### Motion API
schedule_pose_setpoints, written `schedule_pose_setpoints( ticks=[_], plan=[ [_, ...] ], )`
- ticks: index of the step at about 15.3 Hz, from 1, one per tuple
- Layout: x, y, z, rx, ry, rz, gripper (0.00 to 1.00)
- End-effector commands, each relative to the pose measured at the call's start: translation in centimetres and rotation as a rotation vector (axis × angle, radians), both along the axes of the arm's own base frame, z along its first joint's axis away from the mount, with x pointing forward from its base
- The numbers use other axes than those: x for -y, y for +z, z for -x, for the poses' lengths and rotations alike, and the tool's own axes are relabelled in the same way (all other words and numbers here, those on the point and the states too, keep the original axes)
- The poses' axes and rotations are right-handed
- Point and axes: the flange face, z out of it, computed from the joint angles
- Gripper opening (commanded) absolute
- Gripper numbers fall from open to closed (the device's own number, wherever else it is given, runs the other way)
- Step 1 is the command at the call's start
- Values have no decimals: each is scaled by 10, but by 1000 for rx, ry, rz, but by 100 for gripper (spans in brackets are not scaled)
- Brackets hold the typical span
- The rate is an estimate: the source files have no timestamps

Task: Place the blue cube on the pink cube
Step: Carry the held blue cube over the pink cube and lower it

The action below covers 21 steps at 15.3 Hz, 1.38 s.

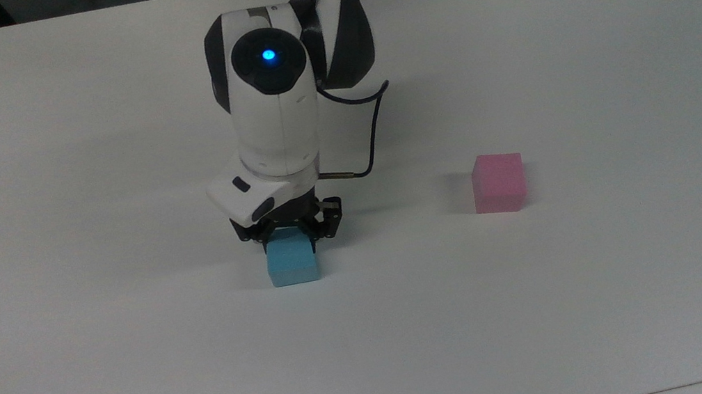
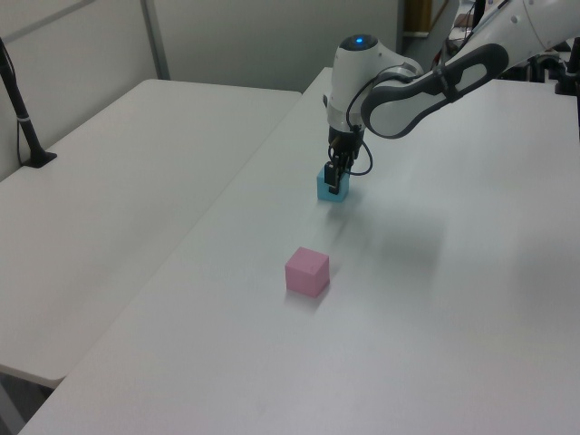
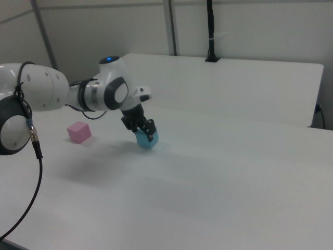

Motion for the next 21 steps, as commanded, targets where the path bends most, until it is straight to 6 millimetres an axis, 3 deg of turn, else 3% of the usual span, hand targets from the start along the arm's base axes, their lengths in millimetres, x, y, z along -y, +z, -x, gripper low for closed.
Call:
schedule_pose_setpoints(
  ticks=[1, 2, 3, 4, 9, 14, 17, 21],
  plan=[
    [-78, 42, 20, 8, 78, 4, 43],
    [-96, 50, 24, 0, 95, 7, 43],
    [-117, 74, 21, 38, 76, -12, 44],
    [-129, 79, 23, 38, 64, -17, 45],
    [-201, 91, 44, 38, 84, -26, 51],
    [-256, 89, 66, 41, 138, -30, 52],
    [-279, 79, 75, 32, 156, -26, 56],
    [-282, 62, 76, 13, 165, -8, 83]
  ],
)
